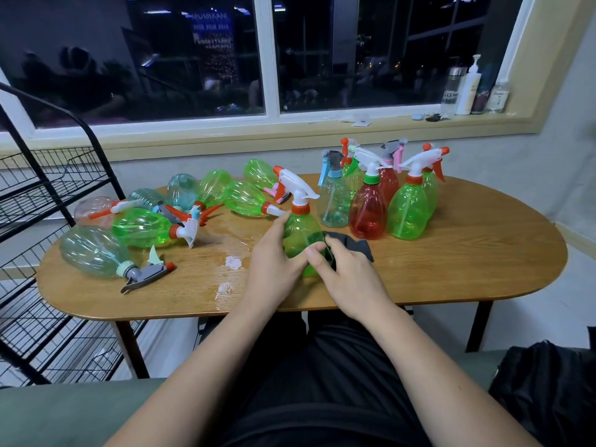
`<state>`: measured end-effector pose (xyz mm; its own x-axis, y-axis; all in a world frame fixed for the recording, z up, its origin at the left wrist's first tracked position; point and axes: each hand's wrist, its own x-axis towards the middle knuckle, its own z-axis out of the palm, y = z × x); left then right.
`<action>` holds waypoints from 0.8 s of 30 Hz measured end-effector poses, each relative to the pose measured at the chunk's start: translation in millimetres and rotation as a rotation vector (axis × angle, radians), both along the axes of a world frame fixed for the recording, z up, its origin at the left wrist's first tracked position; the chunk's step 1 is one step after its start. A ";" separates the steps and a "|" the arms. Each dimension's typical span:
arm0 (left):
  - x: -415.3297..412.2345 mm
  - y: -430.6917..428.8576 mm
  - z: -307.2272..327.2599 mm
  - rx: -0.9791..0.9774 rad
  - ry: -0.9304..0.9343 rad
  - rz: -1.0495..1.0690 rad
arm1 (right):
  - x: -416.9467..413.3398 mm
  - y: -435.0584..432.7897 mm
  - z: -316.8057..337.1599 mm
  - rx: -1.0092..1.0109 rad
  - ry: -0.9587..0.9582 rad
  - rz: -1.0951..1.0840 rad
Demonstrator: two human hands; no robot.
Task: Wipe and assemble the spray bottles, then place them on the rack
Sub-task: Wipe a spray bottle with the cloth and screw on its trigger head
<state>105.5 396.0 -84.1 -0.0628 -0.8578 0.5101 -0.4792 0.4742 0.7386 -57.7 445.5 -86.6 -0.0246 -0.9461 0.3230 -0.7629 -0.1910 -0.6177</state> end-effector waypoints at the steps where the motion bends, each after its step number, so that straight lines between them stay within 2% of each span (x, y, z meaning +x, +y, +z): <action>1: 0.2 -1.3 -0.3 -0.010 -0.008 0.006 | 0.2 -0.5 -0.6 -0.006 0.008 0.002; 5: 0.5 -2.8 -3.0 -0.066 -0.022 0.007 | 1.7 2.8 -1.9 -0.005 -0.026 0.060; 9: 0.7 -3.6 -4.2 -0.072 -0.022 -0.011 | 3.1 8.1 1.7 -0.170 -0.085 0.171; 12: 0.1 -2.8 -3.1 -0.078 -0.033 -0.019 | 4.3 7.8 0.8 -0.207 -0.099 0.191; 15: 0.5 -2.2 -2.9 -0.054 -0.002 -0.035 | 4.1 7.3 1.5 -0.181 -0.097 0.181; 20: 0.0 1.5 0.1 -0.022 0.013 -0.064 | 1.1 4.9 2.3 -0.002 -0.056 0.029; 24: 0.6 -0.1 1.3 -0.026 0.016 -0.044 | 0.2 4.0 1.2 -0.020 0.008 0.004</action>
